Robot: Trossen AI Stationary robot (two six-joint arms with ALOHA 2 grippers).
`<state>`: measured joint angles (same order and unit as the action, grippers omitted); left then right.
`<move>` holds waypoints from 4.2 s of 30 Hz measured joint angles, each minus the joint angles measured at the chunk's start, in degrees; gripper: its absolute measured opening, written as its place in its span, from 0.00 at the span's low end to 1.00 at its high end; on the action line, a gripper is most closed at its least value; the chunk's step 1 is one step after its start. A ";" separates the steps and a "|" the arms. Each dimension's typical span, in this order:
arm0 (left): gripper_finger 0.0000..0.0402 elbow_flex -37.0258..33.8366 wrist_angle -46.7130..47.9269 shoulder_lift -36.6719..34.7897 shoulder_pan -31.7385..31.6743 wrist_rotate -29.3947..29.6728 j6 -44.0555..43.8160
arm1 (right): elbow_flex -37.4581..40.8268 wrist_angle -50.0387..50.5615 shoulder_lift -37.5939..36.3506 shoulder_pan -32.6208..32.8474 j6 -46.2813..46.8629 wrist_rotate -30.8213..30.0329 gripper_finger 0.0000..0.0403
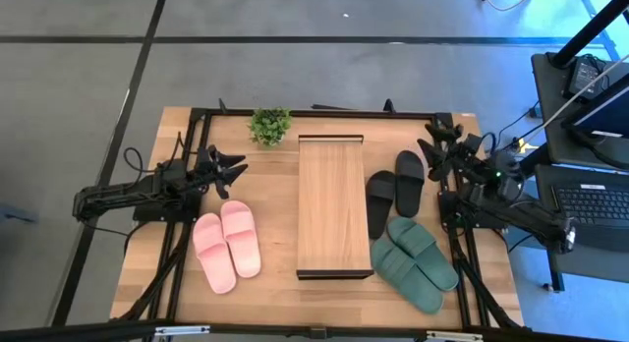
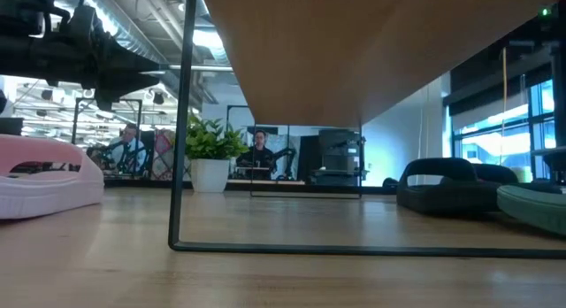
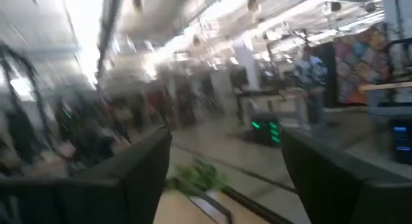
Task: Pick and place slides into the shelf
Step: Put the right black slide on the shelf
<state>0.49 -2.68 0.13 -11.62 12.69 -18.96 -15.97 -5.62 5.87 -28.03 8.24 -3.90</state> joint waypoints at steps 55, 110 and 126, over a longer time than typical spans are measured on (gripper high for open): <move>0.40 0.00 0.00 -0.01 0.00 1.38 0.02 | -26.88 59.92 65.90 6.56 -14.40 -9.61 0.60; 0.40 -0.01 -0.04 0.00 0.00 1.43 0.02 | -63.09 56.74 54.72 21.17 -31.42 -25.39 0.03; 0.40 0.00 -0.02 -0.01 0.02 1.44 0.00 | -69.90 34.55 74.64 23.05 -89.94 -14.76 0.03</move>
<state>0.49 -2.70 0.12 -11.60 14.13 -18.96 -85.87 28.93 80.52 -4.98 -81.70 -18.66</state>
